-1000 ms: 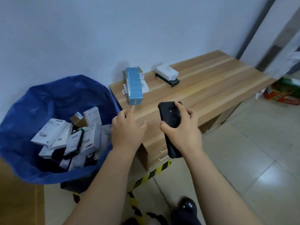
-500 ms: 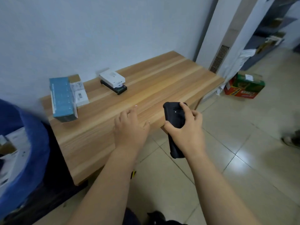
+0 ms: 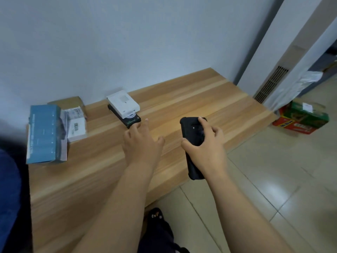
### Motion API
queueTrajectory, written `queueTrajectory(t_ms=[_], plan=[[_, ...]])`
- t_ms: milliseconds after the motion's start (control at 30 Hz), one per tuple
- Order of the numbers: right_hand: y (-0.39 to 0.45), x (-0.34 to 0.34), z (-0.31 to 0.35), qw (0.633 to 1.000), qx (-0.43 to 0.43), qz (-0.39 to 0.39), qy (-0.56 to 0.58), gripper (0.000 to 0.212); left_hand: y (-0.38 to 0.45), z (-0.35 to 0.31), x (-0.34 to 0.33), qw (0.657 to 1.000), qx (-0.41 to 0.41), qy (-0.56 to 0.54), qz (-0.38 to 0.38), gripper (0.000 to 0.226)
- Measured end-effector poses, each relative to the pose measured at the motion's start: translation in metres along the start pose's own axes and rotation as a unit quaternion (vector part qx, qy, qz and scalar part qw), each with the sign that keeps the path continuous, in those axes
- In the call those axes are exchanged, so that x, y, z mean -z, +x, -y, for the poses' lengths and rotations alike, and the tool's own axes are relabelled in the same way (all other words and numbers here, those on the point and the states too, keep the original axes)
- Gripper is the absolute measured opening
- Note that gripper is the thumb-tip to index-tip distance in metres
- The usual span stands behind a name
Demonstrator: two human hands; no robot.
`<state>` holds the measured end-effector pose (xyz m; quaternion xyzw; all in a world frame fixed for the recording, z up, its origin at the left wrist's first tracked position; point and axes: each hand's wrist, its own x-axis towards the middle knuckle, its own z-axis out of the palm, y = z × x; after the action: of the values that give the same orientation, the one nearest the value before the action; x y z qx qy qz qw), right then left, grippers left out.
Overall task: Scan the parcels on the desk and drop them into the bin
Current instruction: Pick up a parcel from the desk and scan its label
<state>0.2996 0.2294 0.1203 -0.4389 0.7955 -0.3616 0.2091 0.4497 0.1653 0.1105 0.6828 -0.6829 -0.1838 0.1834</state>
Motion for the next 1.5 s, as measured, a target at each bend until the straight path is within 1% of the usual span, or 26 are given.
queueTrajectory(t_ms=[100,200,367,467,633,767,867,1067,1233,1500], plan=[[0.049,-0.008,0.011,1.0,-0.003,0.021,-0.007,0.078,0.041,-0.01,-0.007,1.0,0.011,0.011,0.008,0.066],[0.092,-0.018,0.02,1.0,0.001,0.029,-0.001,0.077,0.079,-0.017,-0.009,1.0,0.022,0.023,0.002,0.065],[0.147,-0.043,0.018,0.997,-0.02,0.07,-0.011,0.077,0.126,-0.01,-0.018,0.996,0.079,0.037,0.011,0.066],[0.184,-0.062,0.013,0.995,-0.022,0.097,-0.022,0.077,0.154,-0.003,-0.033,0.99,0.118,0.07,0.01,0.067],[0.253,-0.109,0.016,0.988,0.014,0.152,-0.021,0.077,0.205,0.006,-0.061,0.98,0.176,0.089,-0.007,0.07],[0.304,-0.148,0.028,0.974,0.047,0.218,-0.03,0.08,0.243,0.009,-0.082,0.969,0.235,0.071,-0.016,0.071],[0.333,-0.176,0.031,0.966,0.063,0.248,-0.037,0.08,0.27,0.013,-0.099,0.961,0.266,0.07,-0.023,0.072],[0.37,-0.223,0.02,0.952,0.071,0.292,-0.063,0.077,0.316,0.027,-0.134,0.95,0.3,0.085,-0.015,0.078],[0.385,-0.243,0.01,0.941,0.076,0.321,-0.075,0.079,0.335,0.043,-0.158,0.931,0.343,0.122,0.01,0.083],[0.386,-0.243,0.011,0.935,0.077,0.34,-0.069,0.079,0.331,0.042,-0.159,0.93,0.349,0.113,-0.03,0.081]])
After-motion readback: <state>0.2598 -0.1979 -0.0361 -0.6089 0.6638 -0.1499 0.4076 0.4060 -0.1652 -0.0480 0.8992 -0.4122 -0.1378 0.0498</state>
